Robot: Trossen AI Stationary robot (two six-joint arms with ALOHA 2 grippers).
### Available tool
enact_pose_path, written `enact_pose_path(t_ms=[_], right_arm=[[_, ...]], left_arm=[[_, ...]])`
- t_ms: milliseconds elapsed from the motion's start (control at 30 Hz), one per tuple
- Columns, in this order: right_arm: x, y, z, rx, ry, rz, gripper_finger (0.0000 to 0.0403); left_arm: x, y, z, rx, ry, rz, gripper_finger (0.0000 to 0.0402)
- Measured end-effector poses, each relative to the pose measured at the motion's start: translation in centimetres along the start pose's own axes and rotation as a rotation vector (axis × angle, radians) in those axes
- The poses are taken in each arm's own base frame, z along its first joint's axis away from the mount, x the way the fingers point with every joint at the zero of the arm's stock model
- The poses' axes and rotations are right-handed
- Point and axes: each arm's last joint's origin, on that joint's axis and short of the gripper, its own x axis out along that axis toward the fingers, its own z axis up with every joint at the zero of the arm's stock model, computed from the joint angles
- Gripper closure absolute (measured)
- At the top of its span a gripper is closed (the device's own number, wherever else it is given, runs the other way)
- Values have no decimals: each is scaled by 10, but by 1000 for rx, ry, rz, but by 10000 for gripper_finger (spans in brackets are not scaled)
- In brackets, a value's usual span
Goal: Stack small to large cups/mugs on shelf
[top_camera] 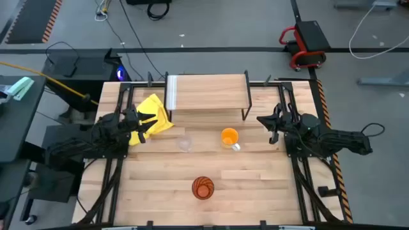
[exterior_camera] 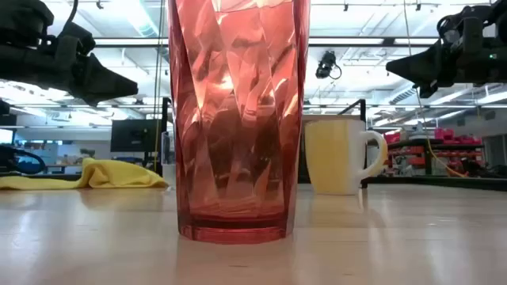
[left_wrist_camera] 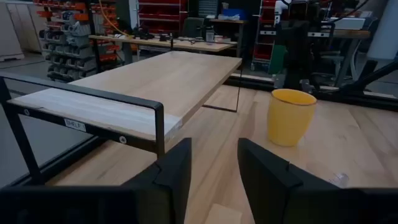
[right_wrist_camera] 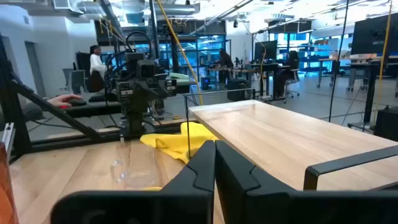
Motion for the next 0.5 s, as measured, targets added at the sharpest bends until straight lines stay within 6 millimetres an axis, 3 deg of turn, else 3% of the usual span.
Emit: enact_pose_path(t_ms=[500], right_arm=[[0, 0, 0, 0, 0, 0, 385]], left_arm=[[0, 0, 0, 0, 0, 0, 263]])
